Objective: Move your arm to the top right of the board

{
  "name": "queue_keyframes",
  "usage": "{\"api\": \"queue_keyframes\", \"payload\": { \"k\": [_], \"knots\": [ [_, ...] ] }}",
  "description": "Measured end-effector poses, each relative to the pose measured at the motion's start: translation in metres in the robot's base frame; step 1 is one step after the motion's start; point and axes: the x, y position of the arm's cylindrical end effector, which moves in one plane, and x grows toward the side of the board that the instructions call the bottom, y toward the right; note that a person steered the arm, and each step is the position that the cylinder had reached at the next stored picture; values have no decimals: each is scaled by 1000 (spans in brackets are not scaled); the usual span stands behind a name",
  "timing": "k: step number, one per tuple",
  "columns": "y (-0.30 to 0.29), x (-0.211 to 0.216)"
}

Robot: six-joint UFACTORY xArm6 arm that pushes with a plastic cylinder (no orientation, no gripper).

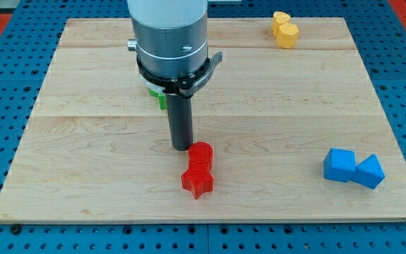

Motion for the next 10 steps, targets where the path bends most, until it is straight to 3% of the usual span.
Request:
{"api": "queue_keyframes", "payload": {
  "k": [5, 8, 10],
  "knots": [
    [78, -52],
    [223, -142],
    [343, -180]
  ]
}}
